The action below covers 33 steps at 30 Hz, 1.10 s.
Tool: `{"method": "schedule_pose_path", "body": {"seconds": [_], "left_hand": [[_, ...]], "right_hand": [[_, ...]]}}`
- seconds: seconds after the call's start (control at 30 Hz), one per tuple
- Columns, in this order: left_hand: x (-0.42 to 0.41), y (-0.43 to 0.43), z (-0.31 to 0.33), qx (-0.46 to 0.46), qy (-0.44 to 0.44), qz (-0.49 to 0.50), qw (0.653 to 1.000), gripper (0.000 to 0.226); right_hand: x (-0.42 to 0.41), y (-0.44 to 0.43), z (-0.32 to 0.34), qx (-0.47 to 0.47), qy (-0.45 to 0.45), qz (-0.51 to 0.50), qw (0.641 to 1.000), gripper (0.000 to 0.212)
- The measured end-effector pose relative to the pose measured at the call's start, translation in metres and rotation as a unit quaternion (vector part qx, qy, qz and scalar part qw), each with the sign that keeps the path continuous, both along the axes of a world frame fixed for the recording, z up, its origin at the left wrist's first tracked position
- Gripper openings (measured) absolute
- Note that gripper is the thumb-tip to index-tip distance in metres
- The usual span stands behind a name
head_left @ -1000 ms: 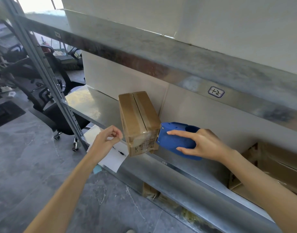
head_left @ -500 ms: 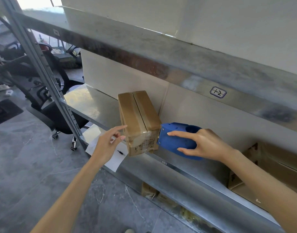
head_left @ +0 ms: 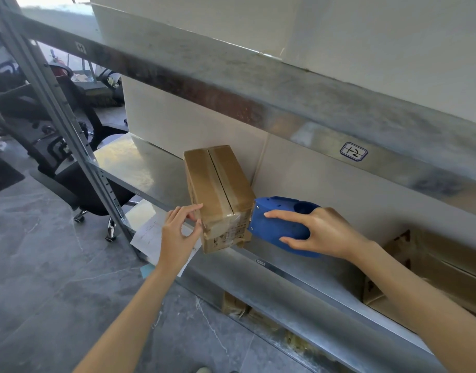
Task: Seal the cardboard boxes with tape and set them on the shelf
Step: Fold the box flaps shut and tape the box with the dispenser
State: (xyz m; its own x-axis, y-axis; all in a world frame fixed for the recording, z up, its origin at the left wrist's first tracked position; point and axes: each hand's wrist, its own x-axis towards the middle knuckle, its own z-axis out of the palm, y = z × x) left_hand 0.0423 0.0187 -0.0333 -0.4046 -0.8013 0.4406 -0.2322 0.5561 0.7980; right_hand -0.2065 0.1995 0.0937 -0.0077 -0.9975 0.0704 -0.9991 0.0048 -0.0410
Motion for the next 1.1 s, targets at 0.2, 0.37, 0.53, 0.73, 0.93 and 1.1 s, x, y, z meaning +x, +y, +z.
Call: {"method": "schedule_pose_path", "body": {"seconds": [0.2, 0.37, 0.53, 0.73, 0.93, 1.1], "left_hand": [[-0.009, -0.007, -0.002, -0.031, 0.029, 0.001, 0.999, 0.023], [-0.012, -0.013, -0.001, -0.016, 0.05, -0.029, 0.998, 0.023], [-0.016, -0.011, -0.001, -0.018, 0.041, -0.002, 0.999, 0.025], [-0.013, -0.012, -0.009, -0.046, -0.007, -0.013, 0.999, 0.041], [-0.011, -0.015, -0.008, -0.069, -0.033, -0.035, 0.996, 0.05], [-0.015, -0.014, -0.004, -0.062, -0.016, -0.026, 0.998, 0.04]], "right_hand": [[0.0, 0.001, -0.001, -0.009, 0.002, -0.007, 1.0, 0.056], [0.002, 0.002, -0.001, -0.018, 0.002, -0.007, 1.0, 0.054], [0.001, 0.001, 0.0, -0.021, 0.0, -0.001, 1.0, 0.055], [-0.001, 0.0, -0.003, -0.018, -0.003, -0.005, 1.0, 0.056], [-0.004, -0.003, -0.004, -0.013, 0.001, -0.008, 1.0, 0.056], [-0.005, -0.001, -0.004, -0.013, 0.0, -0.006, 1.0, 0.057]]}}
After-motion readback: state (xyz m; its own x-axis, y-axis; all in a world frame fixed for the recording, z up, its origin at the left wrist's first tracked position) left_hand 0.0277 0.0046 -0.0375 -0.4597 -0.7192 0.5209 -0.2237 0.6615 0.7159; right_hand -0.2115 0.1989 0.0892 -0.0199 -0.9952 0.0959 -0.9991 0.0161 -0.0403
